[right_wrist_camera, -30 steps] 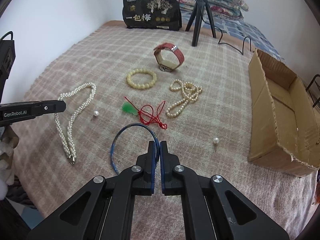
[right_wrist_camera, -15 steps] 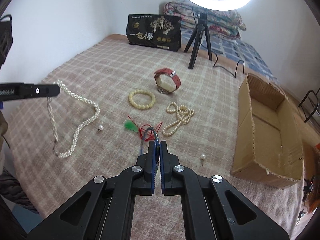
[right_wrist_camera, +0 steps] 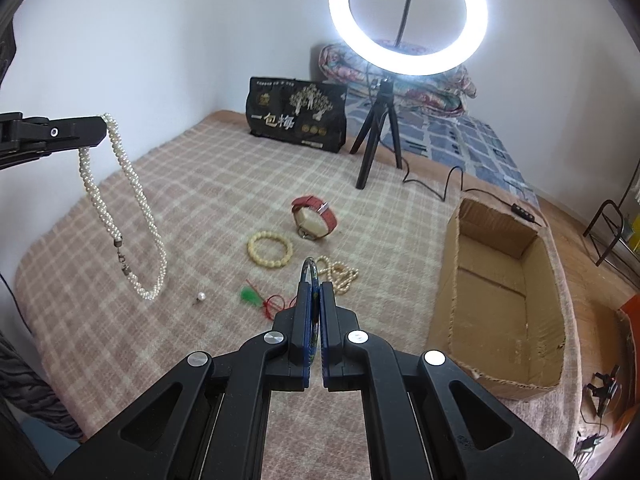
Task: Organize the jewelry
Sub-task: 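Lift and carry the necklace and bangle over the cardboard box with both tools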
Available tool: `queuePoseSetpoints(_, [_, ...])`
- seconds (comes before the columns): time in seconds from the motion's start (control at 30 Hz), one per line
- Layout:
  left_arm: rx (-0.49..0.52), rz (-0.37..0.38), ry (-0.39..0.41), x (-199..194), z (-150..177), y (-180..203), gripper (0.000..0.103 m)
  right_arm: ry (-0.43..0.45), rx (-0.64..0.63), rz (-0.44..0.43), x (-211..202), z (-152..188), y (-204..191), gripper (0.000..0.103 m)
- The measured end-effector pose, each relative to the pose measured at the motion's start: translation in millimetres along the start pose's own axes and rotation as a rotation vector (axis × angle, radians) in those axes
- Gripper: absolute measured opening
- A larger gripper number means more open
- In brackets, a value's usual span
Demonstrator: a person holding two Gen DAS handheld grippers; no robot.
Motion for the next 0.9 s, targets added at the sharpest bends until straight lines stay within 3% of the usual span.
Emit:
queuePoseSetpoints(0.43, [0.109, 0.107, 0.041, 8.3, -45.5, 70.7, 0.006, 0.097, 0.081, 0.073, -48.3, -17.3, 57.9, 0.002])
queuePoseSetpoints(0.9, [0.197, 0.25, 0.027, 81.2, -85.6, 183.4, 0.006, 0.074, 0.111, 0.217, -54.8, -8.5, 150.2, 0.002])
Point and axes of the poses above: each gripper's, at about its wrist camera, not at the fingertips, and x roughly the way its jaws point, y to its right, z to its underside, the point moved 3 cm from there along x, roughly the way its jaws point, and after that the axes turned 3 degrees about x, right-handed, at the moved point
